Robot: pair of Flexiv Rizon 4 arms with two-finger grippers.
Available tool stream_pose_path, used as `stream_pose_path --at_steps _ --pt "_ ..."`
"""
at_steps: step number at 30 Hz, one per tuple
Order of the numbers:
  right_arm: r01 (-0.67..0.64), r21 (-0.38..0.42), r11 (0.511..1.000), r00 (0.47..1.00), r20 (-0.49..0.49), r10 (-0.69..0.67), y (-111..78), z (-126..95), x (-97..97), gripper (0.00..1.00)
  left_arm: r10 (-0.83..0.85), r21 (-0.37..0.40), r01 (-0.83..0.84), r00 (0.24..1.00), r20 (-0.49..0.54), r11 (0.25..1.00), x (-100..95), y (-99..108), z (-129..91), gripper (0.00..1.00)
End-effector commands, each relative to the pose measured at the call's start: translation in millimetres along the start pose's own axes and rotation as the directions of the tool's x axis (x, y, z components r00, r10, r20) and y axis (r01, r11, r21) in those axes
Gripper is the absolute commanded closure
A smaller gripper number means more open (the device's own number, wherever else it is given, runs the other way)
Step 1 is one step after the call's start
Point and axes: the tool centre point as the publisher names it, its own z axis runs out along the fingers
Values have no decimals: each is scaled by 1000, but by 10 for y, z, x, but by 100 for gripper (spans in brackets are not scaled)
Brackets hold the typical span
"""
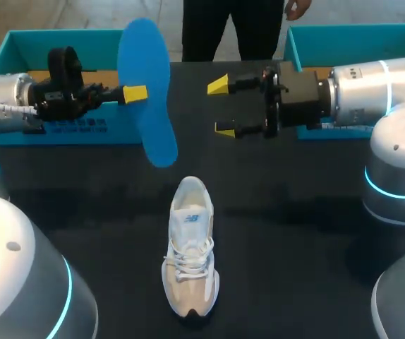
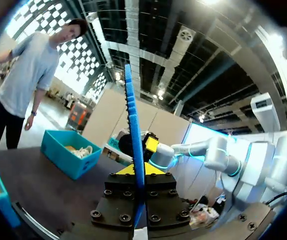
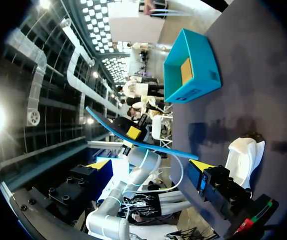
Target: Take the shoe out of the shoebox, open the shoe tongue, remove and reinsert the insole, then place the shoe into the shoebox
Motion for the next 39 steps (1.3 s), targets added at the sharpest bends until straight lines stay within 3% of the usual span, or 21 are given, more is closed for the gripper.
stream_pose_path --at_steps 1,9,15,22,28,39 --pt "-1 -3 1000 1000 1 1 0 28 0 0 887 126 -885 458 64 448 8 50 -44 100" --pt "-1 -3 1000 1000 1 1 0 28 0 0 978 144 -970 204 33 197 -145 157 -118 100" --pt "-1 -3 1000 1000 1 1 0 28 0 0 1000 183 -983 22 14 19 -239 109 -100 100" --pt "-1 -3 1000 1000 1 1 0 28 0 0 953 237 -924 -298 49 -301 -362 81 -5 100" --pt "-1 -3 1000 1000 1 1 0 28 0 0 906 255 -872 -419 55 -418 -523 98 32 100" --pt "-1 -3 1000 1000 1 1 0 28 0 0 853 260 -819 -521 39 -512 -672 158 59 100"
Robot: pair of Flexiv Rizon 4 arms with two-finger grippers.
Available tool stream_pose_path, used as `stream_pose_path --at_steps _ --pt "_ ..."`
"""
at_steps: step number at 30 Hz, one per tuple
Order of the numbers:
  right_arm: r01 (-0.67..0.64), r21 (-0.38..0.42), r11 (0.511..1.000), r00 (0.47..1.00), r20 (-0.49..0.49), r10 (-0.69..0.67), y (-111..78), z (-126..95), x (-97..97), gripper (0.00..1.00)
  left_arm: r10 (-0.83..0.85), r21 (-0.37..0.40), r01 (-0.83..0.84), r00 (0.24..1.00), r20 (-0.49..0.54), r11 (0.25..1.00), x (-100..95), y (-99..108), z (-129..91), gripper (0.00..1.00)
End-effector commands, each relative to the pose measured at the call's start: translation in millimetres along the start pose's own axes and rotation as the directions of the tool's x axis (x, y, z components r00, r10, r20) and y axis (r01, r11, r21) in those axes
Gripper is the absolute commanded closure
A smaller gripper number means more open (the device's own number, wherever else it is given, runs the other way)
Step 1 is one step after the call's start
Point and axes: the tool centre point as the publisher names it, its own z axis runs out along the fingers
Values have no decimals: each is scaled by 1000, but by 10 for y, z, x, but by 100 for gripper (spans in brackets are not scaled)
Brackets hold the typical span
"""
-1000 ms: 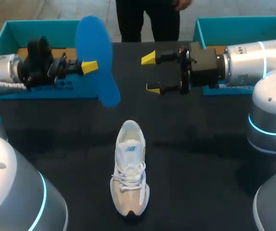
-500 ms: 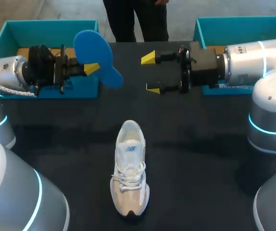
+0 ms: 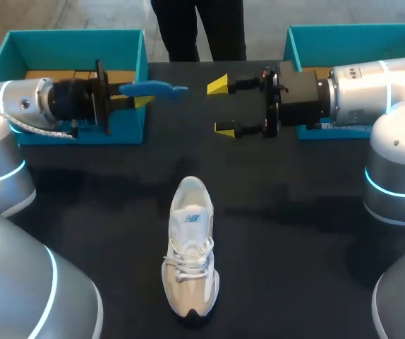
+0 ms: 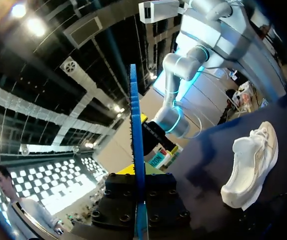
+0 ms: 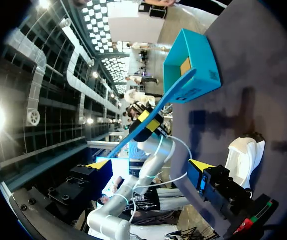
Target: Take the shoe out of the shoebox, open the shoe tongue, remove and reinsert the insole, then place the shoe into the shoebox
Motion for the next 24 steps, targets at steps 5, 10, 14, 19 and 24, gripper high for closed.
stream_pose_path --at_steps 5,10,14,19,24 --pt "0 -2 1000 1000 0 0 -1 22 -2 0 780 150 -766 614 -119 626 94 76 16 100" --pt "0 -2 1000 1000 0 0 -1 22 -2 0 794 111 -792 575 -198 601 169 37 3 100" --pt "0 -2 1000 1000 0 0 -1 22 -2 0 805 79 -814 548 -227 576 152 45 -3 100" --pt "0 -2 1000 1000 0 0 -1 22 -2 0 808 48 -825 536 -245 563 118 43 -6 100" --pt "0 -2 1000 1000 0 0 -1 22 -2 0 815 34 -835 525 -245 549 101 45 -7 100"
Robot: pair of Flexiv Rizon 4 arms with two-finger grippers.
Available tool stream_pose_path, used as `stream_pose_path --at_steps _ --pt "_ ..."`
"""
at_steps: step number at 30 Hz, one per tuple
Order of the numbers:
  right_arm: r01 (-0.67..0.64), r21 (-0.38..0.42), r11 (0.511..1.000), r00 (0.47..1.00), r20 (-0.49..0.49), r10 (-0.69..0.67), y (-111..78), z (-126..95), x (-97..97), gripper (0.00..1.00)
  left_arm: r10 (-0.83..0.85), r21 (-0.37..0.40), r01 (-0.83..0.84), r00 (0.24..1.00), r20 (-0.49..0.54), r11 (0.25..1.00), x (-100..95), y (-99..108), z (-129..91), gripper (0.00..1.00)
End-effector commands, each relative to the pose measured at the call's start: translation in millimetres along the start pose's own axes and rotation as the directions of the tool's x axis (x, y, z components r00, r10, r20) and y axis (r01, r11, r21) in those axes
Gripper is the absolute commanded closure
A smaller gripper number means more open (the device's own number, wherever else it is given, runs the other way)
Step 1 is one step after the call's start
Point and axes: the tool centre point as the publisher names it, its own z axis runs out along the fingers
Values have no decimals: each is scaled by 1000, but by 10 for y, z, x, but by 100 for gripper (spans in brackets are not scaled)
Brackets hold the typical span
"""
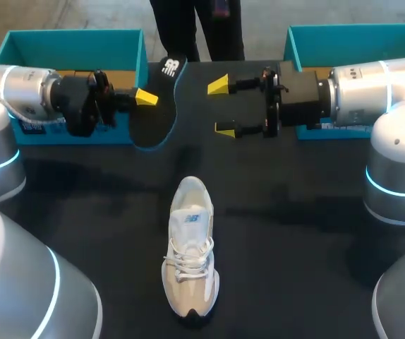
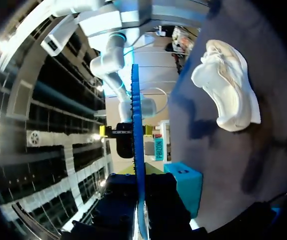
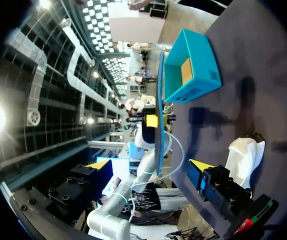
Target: Take the shoe out of the shoebox, open the shoe tongue, remove and reinsert the insole, then place the shoe into the shoebox
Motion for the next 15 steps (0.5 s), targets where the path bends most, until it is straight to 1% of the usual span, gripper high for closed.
stream_pose_path --at_steps 1,15 --pt "-1 -3 1000 1000 3 1 -4 29 3 0 205 -61 -210 975 -87 976 -49 -64 8 100" --pt "-1 -3 1000 1000 3 1 -4 29 3 0 190 -58 -195 978 -82 979 -47 -67 5 100"
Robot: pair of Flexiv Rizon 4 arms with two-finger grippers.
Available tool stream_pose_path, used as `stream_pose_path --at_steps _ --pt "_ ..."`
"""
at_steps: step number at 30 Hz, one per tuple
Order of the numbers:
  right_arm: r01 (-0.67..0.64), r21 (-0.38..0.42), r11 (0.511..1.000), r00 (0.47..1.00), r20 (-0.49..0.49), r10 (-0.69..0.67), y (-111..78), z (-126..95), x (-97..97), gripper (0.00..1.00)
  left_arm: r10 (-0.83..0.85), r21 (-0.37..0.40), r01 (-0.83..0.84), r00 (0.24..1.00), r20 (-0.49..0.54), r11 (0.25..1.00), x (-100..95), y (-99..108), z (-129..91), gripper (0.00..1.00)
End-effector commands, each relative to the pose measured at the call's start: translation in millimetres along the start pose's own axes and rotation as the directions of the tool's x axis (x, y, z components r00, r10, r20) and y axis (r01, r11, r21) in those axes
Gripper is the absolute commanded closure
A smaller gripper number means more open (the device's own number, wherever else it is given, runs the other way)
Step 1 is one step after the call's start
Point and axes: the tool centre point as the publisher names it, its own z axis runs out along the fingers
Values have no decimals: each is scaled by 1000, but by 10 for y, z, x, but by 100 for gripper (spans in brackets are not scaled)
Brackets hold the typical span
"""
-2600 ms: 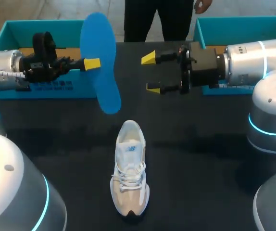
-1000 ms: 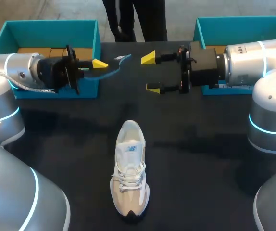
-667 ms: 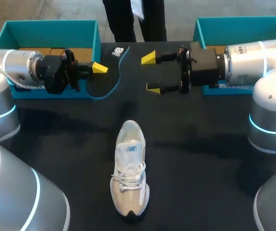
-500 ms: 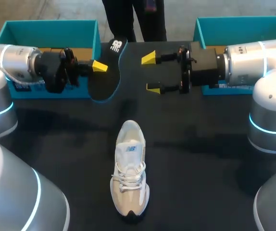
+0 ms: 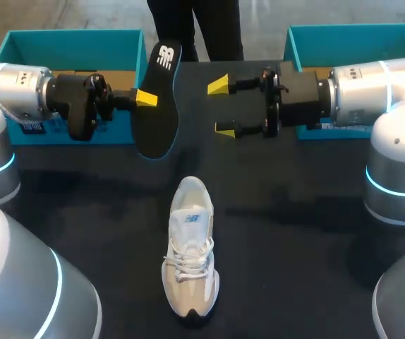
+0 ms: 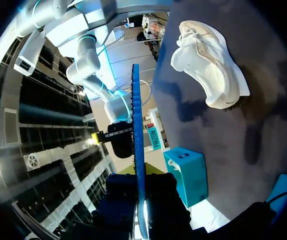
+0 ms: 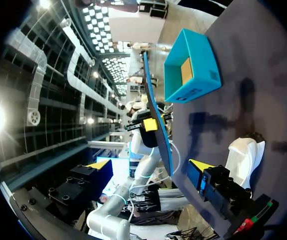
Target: Take the shoe out of the shoebox, open the shoe tongue, remove and reinsert the insole, then place the shoe into the shoebox
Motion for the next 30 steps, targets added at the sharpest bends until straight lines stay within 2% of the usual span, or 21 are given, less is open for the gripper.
stream_pose_path --at_steps 1,13,23,30 --pt "-1 -3 1000 1000 3 1 -5 27 3 0 -21 12 21 1000 10 1000 5 -23 -9 100" --pt "-1 -3 1000 1000 3 1 -5 27 3 0 -123 35 121 990 65 992 -117 -54 32 100" --pt "-1 -3 1000 1000 3 1 -5 27 3 0 -164 -18 165 985 50 986 -144 -77 97 100" --pt "-1 -3 1000 1000 3 1 -5 27 3 0 -190 -12 191 980 55 982 -171 -87 182 100"
